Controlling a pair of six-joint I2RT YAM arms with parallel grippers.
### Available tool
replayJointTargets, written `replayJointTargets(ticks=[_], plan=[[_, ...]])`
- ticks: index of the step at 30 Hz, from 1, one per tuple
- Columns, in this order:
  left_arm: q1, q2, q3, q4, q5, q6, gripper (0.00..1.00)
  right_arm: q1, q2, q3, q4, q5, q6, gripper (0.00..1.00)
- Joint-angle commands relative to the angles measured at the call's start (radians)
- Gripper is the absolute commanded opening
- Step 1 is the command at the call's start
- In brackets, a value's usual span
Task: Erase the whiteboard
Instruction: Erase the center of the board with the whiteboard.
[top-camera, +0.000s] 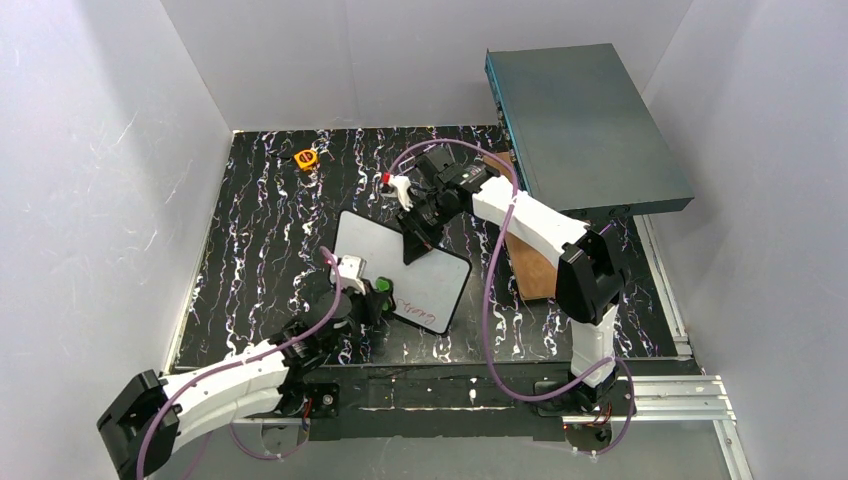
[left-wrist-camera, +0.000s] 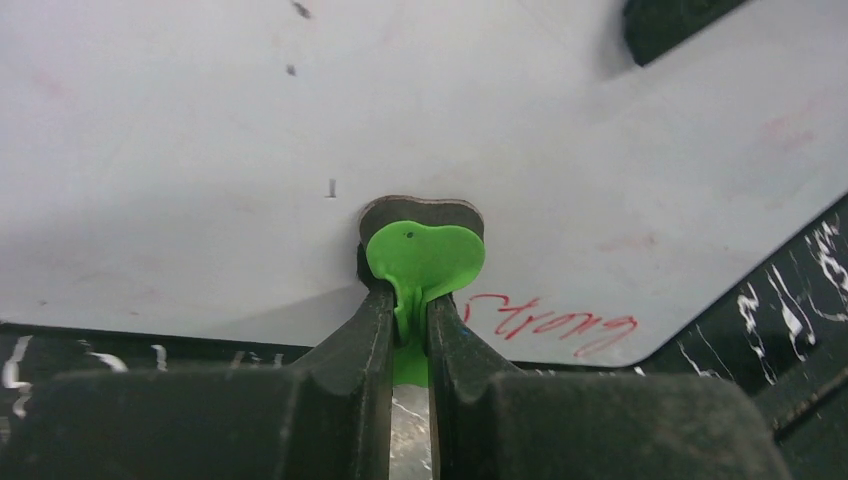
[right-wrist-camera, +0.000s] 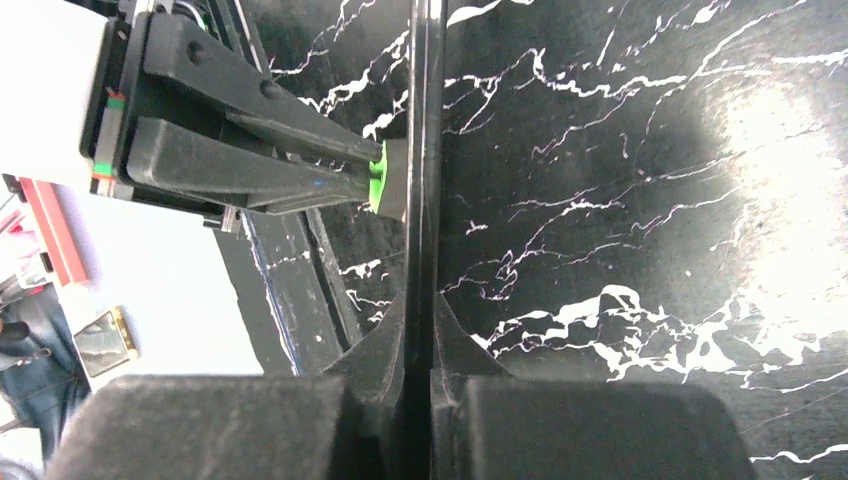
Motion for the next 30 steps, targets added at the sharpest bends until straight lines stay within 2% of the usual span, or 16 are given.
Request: replayJointTargets(ticks=[1, 4, 8, 13, 16, 19, 22, 26, 30], plan=[[0.08, -0.036, 0.005, -0.06, -0.02, 0.066, 0.0, 0.025, 0.003, 0.096, -0.032, -0.136, 0.064, 0.01], [0.081, 0.038, 0.038, -0.041, 0.063, 0.093, 0.0, 0.023, 0.022, 0.111, -0.03, -0.135, 0.078, 0.01], [0.055, 0.182, 0.078, 0.057, 0.178, 0.059, 0.0, 0.024, 0.029, 0.108, -0.023, -0.138, 0.089, 0.01], [-0.052, 0.314, 0.134, 0.153, 0.167, 0.054, 0.0, 0.023, 0.022, 0.091, -0.012, -0.146, 0.096, 0.01], [-0.065, 0.355, 0.144, 0.202, 0.167, 0.046, 0.0, 0.023, 0.022, 0.087, -0.009, -0.151, 0.099, 0.01], [-0.063, 0.332, 0.136, 0.157, 0.1, 0.05, 0.0, 0.022, 0.015, 0.076, -0.003, -0.146, 0.099, 0.01], [0.013, 0.242, 0.109, 0.056, 0.03, 0.043, 0.0, 0.023, 0.003, 0.058, 0.004, -0.147, 0.101, 0.01], [0.207, 0.124, 0.089, -0.123, 0.097, 0.028, 0.0, 0.023, -0.001, 0.05, 0.008, -0.147, 0.101, 0.01], [0.251, 0.113, 0.089, -0.19, 0.133, 0.014, 0.0, 0.022, 0.001, 0.05, 0.008, -0.146, 0.101, 0.01]])
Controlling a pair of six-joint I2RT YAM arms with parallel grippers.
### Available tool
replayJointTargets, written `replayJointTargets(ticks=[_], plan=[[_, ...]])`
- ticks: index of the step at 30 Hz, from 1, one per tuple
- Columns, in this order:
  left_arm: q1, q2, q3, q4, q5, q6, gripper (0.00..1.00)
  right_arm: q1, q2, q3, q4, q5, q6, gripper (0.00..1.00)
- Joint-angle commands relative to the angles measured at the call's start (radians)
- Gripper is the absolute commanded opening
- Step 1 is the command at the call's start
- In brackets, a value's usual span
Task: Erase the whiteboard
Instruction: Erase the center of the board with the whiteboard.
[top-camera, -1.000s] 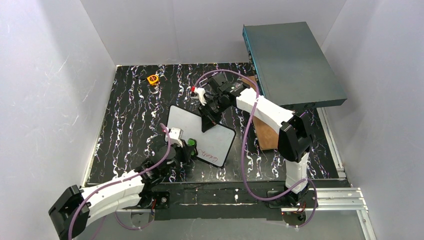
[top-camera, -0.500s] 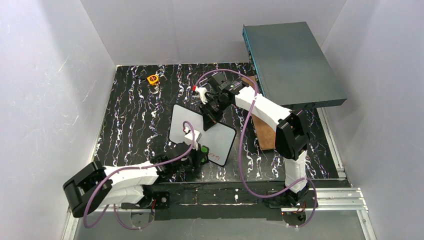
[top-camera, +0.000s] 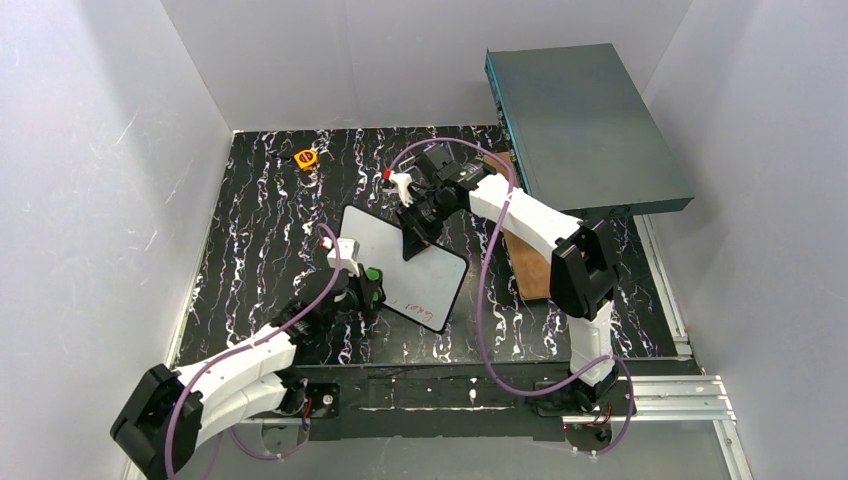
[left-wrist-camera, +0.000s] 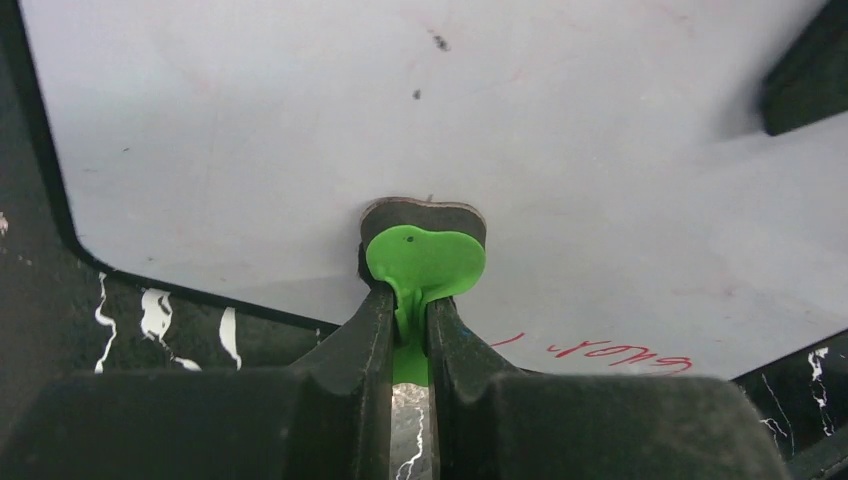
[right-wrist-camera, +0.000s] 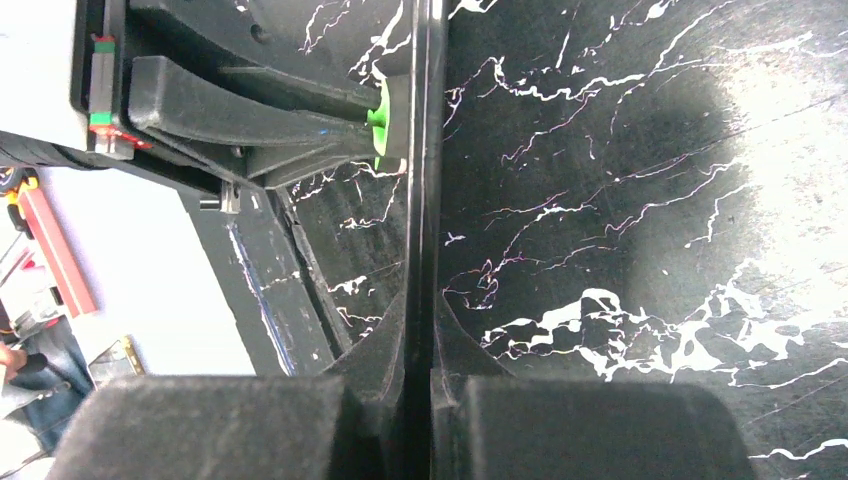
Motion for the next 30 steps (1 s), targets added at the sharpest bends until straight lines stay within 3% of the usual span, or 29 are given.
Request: replayJointTargets(ticks=[1, 3, 10, 15, 19, 24, 30], plan=[[0.036, 0.008, -0.01, -0.102, 0.017, -0.024, 0.0, 0.039, -0.052, 0.004, -0.018, -0.173, 0.04, 0.01], [0.033, 0.033, -0.01, -0.071, 0.072, -0.034, 0.0, 0.038, -0.052, 0.003, -0.016, -0.173, 0.04, 0.01], [-0.29, 0.132, 0.04, 0.001, 0.016, -0.046, 0.0, 0.039, -0.043, 0.011, -0.019, -0.181, 0.04, 0.01], [-0.346, 0.209, 0.053, 0.025, -0.055, -0.105, 0.0, 0.038, -0.046, 0.002, -0.016, -0.19, 0.04, 0.01], [-0.288, 0.146, 0.007, -0.005, -0.161, -0.155, 0.0, 0.038, -0.063, -0.014, -0.009, -0.192, 0.037, 0.01], [-0.027, 0.021, -0.054, -0.117, -0.062, -0.229, 0.0, 0.039, -0.072, -0.022, -0.003, -0.193, 0.038, 0.01], [0.058, 0.033, -0.037, -0.172, 0.068, -0.237, 0.0, 0.039, -0.076, -0.012, -0.01, -0.187, 0.034, 0.01]])
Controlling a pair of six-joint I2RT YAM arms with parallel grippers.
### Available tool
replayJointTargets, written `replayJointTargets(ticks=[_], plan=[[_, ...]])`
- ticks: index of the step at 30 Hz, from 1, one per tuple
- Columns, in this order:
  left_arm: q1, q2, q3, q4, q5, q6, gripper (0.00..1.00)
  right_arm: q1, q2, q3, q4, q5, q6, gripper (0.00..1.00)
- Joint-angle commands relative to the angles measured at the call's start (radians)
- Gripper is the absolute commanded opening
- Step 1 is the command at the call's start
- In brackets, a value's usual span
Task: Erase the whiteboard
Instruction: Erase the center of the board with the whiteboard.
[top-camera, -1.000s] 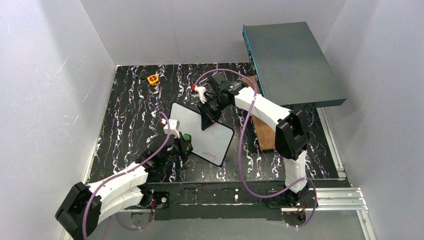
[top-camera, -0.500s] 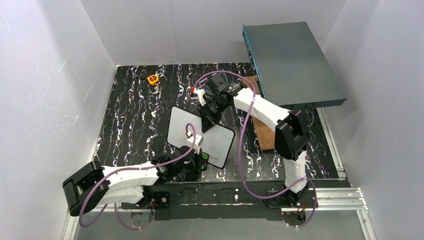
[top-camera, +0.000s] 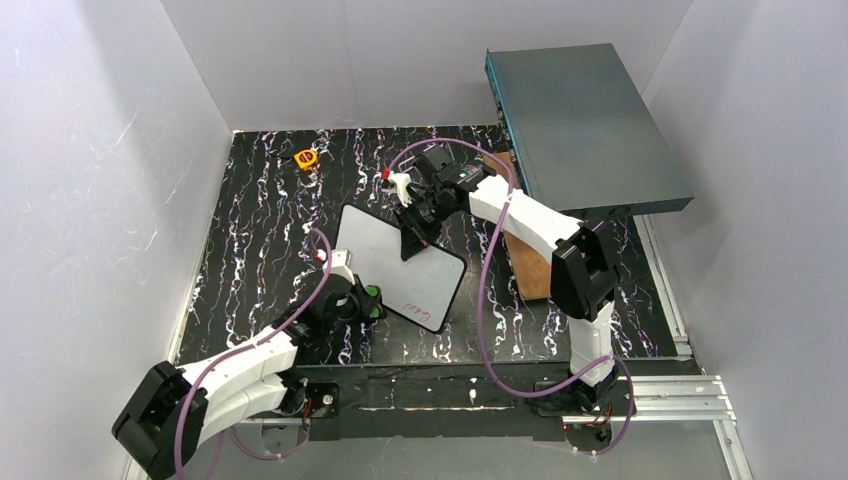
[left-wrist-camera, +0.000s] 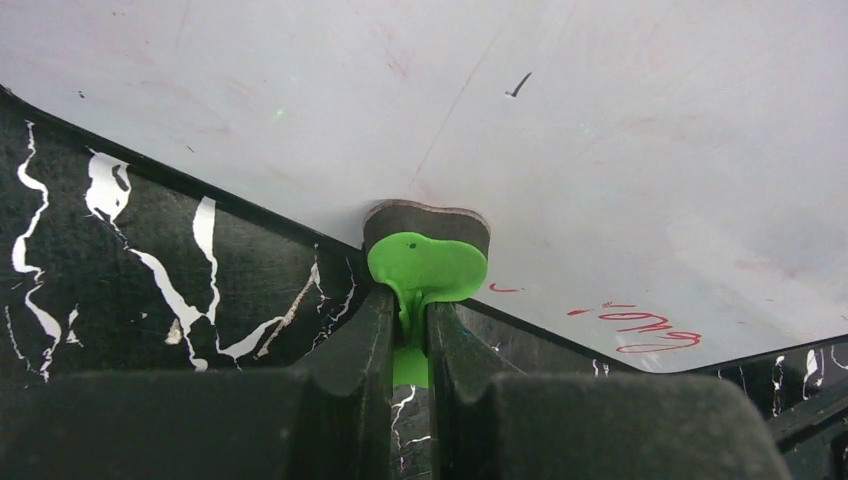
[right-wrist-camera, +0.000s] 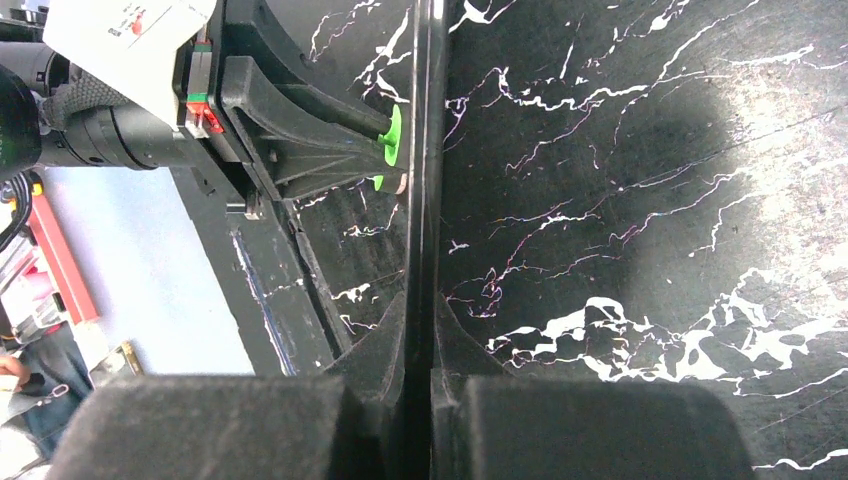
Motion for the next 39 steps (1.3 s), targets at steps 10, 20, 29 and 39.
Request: replayJointTargets(ticks=[10, 20, 29, 39], plan=[[-0.137, 0.194, 0.088, 0.1, 0.245, 0.061, 0.0, 0.001, -0.057, 0.06, -0.057, -0.245, 0.021, 0.01], [-0.088, 0.15, 0.087, 0.008, 0.107, 0.046, 0.0, -0.001, -0.097, 0.024, -0.036, -0.27, 0.031, 0.01], [0.143, 0.036, 0.064, -0.076, 0.147, 0.036, 0.0, -0.001, -0.1, 0.01, -0.019, -0.286, 0.042, 0.01], [-0.062, 0.166, 0.108, 0.097, 0.289, 0.109, 0.0, -0.002, -0.097, 0.024, -0.02, -0.298, 0.047, 0.01]])
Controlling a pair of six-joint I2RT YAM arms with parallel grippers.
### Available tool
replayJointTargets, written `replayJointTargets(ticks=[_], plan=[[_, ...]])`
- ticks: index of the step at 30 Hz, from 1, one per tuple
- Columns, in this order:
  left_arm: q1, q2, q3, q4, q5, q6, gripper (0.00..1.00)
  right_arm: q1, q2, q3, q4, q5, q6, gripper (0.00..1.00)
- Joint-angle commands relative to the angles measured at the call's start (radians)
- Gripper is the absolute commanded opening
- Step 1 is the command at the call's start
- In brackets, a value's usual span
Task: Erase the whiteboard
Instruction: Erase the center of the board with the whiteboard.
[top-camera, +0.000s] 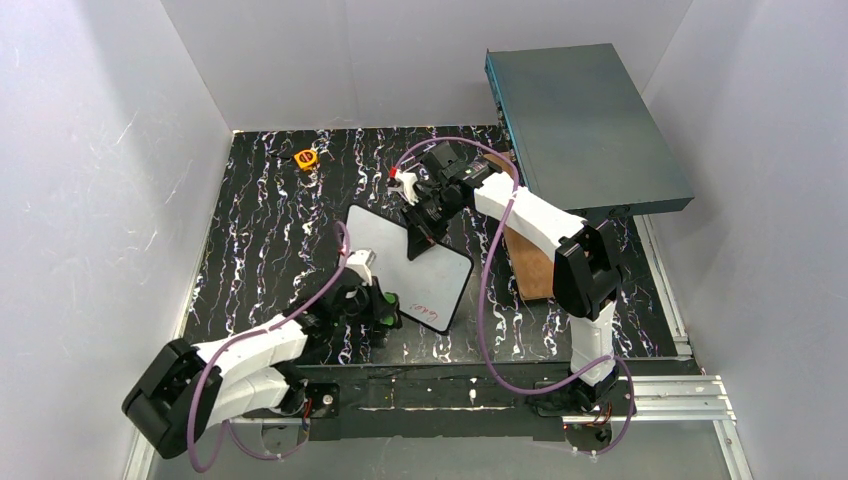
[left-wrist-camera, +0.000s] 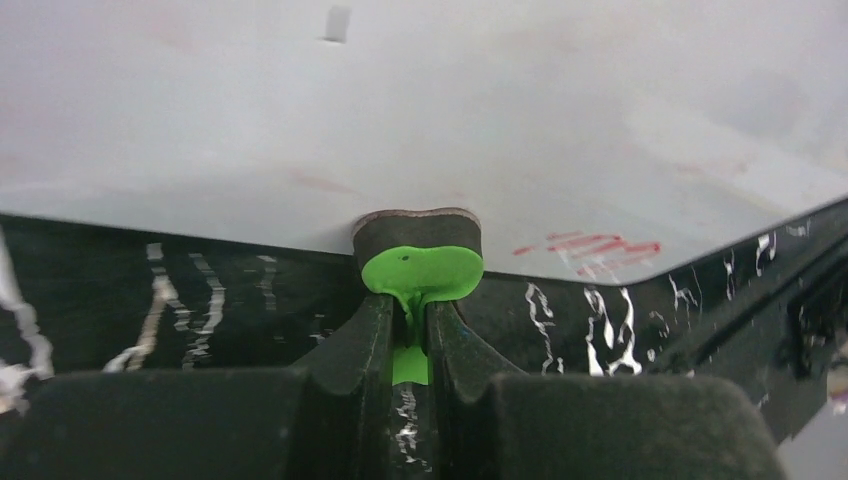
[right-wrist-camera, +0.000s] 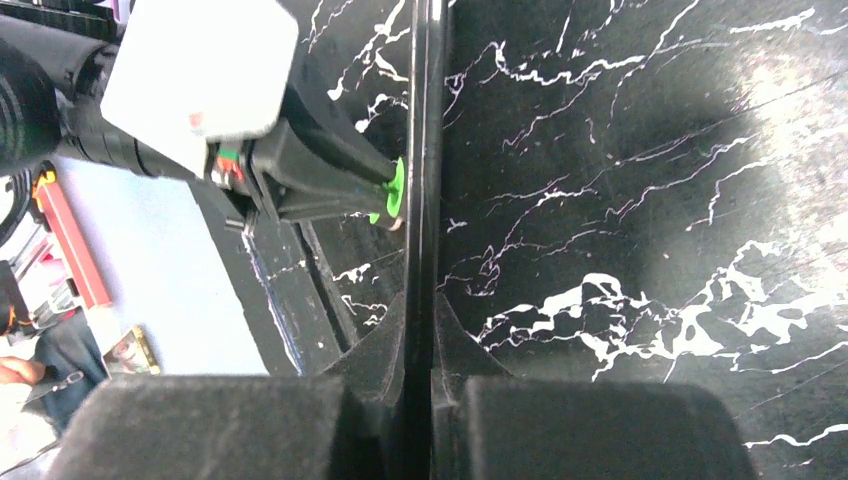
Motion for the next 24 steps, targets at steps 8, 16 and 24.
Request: replayJointTargets(ticks=[8, 16, 24], plan=[[-0.089, 0.013, 0.052, 0.0, -0.157, 0.054, 0.0, 0.02, -0.121, 0.031, 0.015, -0.29, 0.103, 0.01], [0.145, -0.148, 0.022, -0.103, -0.18, 0.078, 0.0, 0.012, -0.141, 0.01, 0.032, -0.305, 0.122, 0.01], [0.017, -0.092, 0.073, -0.042, -0.106, 0.139, 0.0, 0.017, -0.137, -0.037, 0.095, -0.361, 0.189, 0.01]])
